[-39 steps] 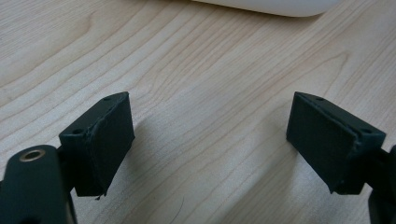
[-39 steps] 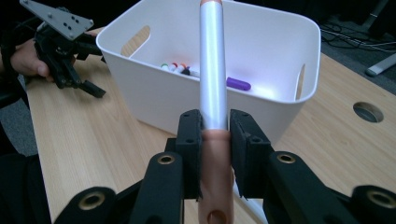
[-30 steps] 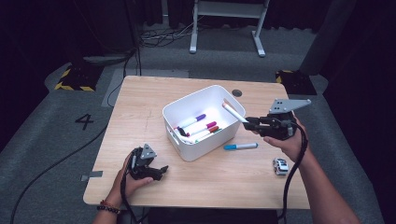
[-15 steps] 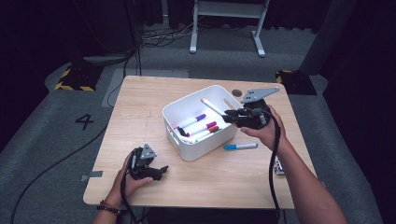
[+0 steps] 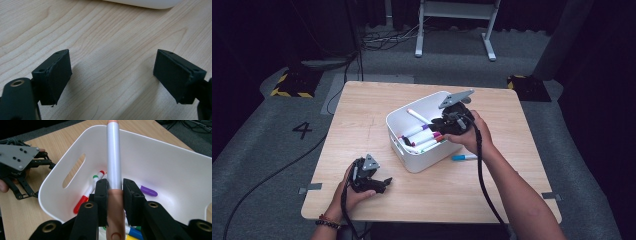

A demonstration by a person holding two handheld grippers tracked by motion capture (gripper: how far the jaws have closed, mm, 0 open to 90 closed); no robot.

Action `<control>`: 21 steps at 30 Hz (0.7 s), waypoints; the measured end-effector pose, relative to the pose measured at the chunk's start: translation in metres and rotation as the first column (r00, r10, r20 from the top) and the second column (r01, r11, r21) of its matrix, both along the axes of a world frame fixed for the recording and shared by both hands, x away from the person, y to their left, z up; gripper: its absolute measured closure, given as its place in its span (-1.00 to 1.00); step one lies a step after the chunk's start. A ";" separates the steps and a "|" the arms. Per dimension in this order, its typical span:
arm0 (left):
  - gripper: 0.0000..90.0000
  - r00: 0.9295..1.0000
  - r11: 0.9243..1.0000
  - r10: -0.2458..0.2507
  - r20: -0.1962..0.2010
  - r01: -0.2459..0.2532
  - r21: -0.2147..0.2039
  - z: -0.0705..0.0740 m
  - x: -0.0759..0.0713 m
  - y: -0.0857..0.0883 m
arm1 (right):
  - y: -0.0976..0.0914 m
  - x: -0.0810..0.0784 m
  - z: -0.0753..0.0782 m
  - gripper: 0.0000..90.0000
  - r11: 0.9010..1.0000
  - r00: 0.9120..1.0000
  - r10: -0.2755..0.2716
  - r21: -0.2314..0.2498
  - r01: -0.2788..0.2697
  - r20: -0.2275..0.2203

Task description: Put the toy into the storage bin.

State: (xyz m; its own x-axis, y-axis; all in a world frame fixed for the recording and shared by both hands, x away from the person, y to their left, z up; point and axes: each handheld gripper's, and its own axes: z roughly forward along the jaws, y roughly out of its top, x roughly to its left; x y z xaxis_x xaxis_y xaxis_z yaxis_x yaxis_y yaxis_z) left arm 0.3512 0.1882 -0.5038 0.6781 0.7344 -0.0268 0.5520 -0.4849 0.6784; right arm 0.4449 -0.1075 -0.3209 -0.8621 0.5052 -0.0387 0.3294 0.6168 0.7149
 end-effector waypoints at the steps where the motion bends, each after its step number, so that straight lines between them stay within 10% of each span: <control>1: -0.66 1.000 1.000 0.000 0.000 0.000 0.000 0.000 0.000 0.000 | 0.006 0.001 -0.002 0.66 1.000 1.000 -0.002 -0.012 0.002 -0.010; 21: -0.66 1.000 1.000 0.001 0.005 -0.001 0.002 0.000 0.000 0.000 | 0.061 0.006 -0.036 0.66 0.988 0.995 -0.026 -0.151 0.012 -0.093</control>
